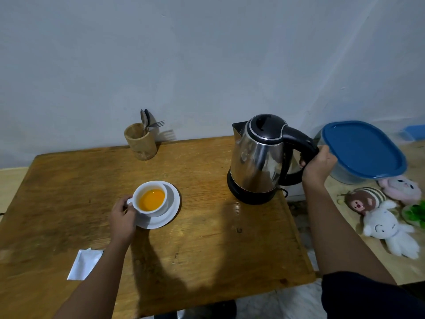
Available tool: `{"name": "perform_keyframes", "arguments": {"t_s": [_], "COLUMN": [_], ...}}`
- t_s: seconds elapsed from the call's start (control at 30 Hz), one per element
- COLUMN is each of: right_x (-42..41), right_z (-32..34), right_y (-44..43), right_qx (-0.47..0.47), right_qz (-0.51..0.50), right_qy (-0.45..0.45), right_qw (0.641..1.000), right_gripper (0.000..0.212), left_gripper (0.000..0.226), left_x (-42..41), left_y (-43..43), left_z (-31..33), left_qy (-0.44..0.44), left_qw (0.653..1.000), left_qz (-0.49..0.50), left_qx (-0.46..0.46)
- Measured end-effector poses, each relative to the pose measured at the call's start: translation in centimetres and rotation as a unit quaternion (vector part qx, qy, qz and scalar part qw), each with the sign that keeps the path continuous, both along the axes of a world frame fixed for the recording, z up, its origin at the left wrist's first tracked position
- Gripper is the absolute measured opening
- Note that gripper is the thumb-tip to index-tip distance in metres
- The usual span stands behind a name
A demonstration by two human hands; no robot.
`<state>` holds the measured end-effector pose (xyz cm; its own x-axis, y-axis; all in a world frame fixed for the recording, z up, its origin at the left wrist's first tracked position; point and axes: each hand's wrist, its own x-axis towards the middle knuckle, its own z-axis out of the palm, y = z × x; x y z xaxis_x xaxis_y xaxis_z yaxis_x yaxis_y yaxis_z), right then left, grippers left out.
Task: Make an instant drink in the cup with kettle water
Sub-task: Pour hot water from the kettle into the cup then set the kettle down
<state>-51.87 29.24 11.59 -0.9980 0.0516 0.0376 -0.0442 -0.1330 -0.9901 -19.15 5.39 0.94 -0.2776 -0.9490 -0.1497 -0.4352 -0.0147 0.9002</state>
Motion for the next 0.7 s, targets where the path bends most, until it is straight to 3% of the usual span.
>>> {"name": "perform_keyframes", "arguments": {"t_s": [0.13,0.4,0.7], "right_x": [0.2,0.5,1.3], "right_z": [-0.5,0.6,0.7], "right_y": [0.4,1.4,2.3], "right_qx": [-0.032,0.001,0.036], "right_qz": [0.008,-0.032,-0.024], "right_qy": [-0.009,0.005,-0.003], "right_qw": [0.999,0.999,0.999], "right_gripper": [0.032,0.046,0.046], "left_gripper": [0.026,0.025,0.027], "left_x": [-0.1,0.0,-0.6], "left_y": [-0.1,-0.3,0.1], "left_z": [-0.3,-0.8,-0.5], "left_qy": [0.013,0.029,0.052], "left_qw": [1.0,0.999,0.997], "left_qz": [0.012,0.016,0.047], "left_qx": [0.012,0.025,0.036]}}
